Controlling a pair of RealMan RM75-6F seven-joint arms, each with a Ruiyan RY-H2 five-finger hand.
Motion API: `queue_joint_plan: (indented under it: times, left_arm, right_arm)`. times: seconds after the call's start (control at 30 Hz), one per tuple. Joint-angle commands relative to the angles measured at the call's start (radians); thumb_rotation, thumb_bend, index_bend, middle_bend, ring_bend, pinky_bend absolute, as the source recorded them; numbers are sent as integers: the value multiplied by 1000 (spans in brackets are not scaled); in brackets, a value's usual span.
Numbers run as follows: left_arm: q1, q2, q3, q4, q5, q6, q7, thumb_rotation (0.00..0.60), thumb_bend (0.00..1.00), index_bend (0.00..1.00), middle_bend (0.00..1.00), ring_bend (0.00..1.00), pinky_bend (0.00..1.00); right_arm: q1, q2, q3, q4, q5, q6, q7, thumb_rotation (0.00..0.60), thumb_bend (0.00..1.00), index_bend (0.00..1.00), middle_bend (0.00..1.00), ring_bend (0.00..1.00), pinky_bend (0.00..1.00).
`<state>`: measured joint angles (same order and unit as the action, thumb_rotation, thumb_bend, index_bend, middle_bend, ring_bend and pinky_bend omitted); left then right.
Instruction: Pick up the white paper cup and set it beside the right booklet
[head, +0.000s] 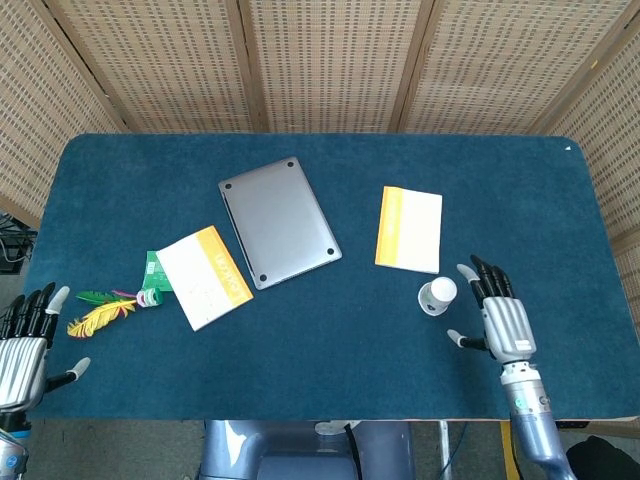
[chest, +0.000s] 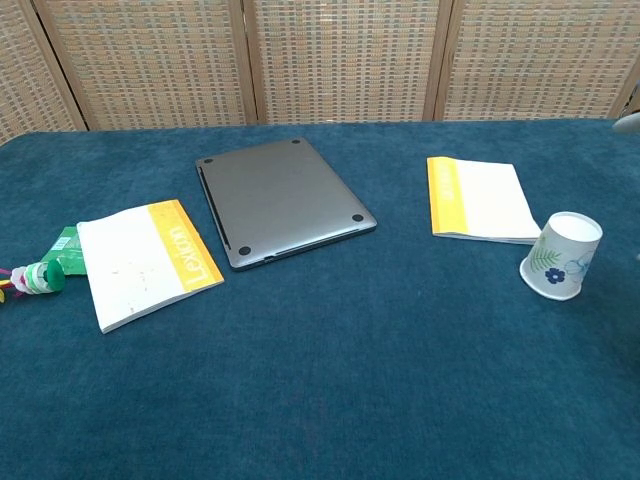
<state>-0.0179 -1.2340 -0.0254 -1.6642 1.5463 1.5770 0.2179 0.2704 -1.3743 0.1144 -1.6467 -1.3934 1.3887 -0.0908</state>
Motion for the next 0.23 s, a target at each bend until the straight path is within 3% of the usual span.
queue_joint_plan:
  times: [0.03, 0.1, 0.23]
  left_arm:
    - [0, 2, -3, 2, -3, 2, -8, 600, 141, 0, 0, 0, 0]
    - [2, 3, -8, 7, -10, 5, -13, 600, 142, 0, 0, 0, 0]
    - [1, 3, -10, 10, -15, 4, -14, 600, 141, 0, 0, 0, 0]
  right_arm:
    - [-36, 15, -33, 42, -68, 74, -53, 600, 134, 0, 0, 0, 0]
    - [-70, 13, -44, 67, -111, 150, -76, 600, 131, 0, 0, 0, 0]
    - [-96, 3, -62, 80, -145, 187, -32, 600, 131, 0, 0, 0, 0]
